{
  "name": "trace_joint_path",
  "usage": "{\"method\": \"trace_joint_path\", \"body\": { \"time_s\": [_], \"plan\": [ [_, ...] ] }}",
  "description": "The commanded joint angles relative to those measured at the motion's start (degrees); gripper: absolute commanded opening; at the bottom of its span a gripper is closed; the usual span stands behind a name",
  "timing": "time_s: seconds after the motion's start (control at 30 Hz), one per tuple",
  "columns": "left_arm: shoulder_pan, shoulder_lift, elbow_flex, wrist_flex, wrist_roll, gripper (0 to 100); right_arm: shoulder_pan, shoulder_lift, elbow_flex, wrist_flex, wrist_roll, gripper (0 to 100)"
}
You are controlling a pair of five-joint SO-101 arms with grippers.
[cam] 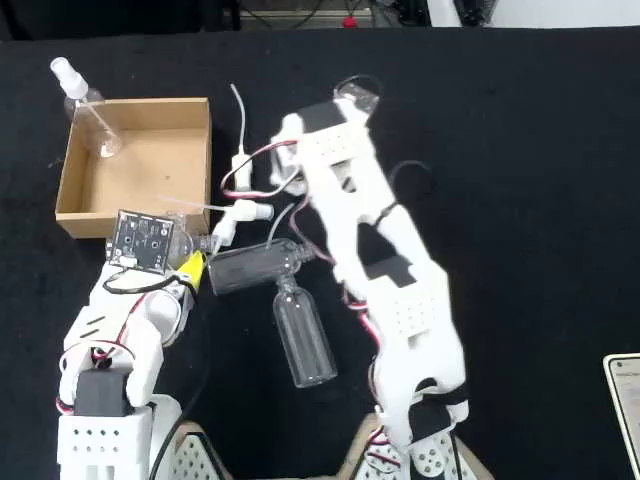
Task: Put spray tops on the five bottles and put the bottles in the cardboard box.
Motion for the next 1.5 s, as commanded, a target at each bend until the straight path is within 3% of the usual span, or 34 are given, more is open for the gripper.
{"method": "trace_joint_path", "body": {
  "time_s": [0.0,0.23,0.63,0.8,1.17,1.3,1.47],
  "plan": [
    [0.84,-0.70,-0.92,-0.35,0.35,9,-2.11,-0.13,-2.59,-6.15,-5.10,23.4],
    [0.84,-0.70,-0.92,-0.35,0.35,9,-2.02,5.14,-2.59,-11.16,-5.54,23.4],
    [0.84,-0.70,-0.92,-0.35,0.26,9,-0.53,10.33,-7.69,-7.56,-5.63,19.1],
    [0.84,-0.70,-0.92,-0.35,0.26,9,4.22,9.89,-7.78,-5.27,-5.01,1.1],
    [0.84,-0.70,-0.92,-0.35,0.26,9,14.86,1.36,-7.69,-2.81,-1.14,1.1],
    [0.84,-0.70,-0.92,-0.35,0.26,9,19.16,-2.95,-7.16,-2.64,7.30,1.1],
    [0.84,-0.70,-0.84,-0.35,0.26,9,23.30,-3.38,-6.64,6.33,27.16,1.1]
  ]
}}
